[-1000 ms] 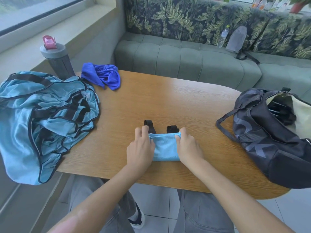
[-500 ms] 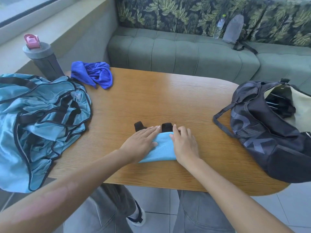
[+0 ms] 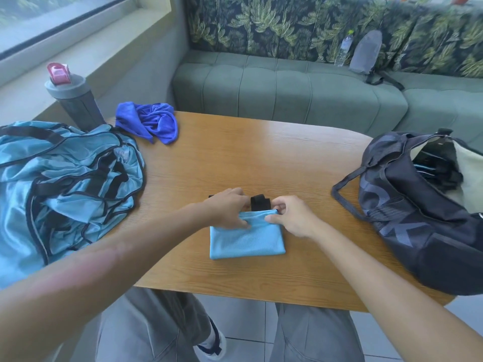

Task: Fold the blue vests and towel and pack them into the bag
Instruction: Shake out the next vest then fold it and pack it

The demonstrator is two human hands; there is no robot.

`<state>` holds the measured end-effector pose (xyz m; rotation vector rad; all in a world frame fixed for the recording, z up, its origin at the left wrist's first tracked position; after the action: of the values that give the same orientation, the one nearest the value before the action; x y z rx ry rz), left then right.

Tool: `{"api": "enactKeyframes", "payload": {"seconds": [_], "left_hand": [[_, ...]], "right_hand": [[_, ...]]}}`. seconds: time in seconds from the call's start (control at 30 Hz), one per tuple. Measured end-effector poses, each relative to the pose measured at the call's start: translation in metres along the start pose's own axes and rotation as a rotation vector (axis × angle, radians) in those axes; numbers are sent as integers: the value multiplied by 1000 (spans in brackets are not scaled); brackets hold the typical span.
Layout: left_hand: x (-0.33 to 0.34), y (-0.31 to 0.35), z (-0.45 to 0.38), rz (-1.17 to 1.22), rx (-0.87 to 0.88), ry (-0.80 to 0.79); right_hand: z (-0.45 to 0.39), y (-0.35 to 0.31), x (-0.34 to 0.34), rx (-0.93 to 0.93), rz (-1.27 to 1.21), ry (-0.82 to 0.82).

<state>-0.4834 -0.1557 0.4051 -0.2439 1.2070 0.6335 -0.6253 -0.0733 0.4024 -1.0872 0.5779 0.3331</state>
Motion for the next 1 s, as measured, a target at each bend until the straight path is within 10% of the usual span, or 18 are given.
{"api": "enactKeyframes", "payload": {"seconds": [0.3,0.43,0.63,0.87,1.0], "left_hand": [[-24,-6,-5,168,39,-344],[-43,7,9,171,86,-208],[-81,27,39,71,7,66],[-105,74,59,-239,-35,309],[-111,114,63,-255,37,291]], "right_hand": [[29,-27,-23,-324,-205,-32],[42,-37,-40,-363,-222,25],[76,-15,-51,-164,-159,552],[97,-22,-1,-74,-978,-25],[110,-29,-16,-89,-1311,18]]}}
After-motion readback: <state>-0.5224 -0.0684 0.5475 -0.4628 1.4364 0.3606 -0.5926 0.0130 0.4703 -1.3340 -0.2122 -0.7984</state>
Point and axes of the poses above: each hand's wrist, its own z-axis away from the middle knuckle, its own x-axis out of the palm, y = z × x, the point moved 7 cm from there along -z, towards the middle knuckle, and after that the axes turned 8 degrees about -z, right-handed, at the moved point
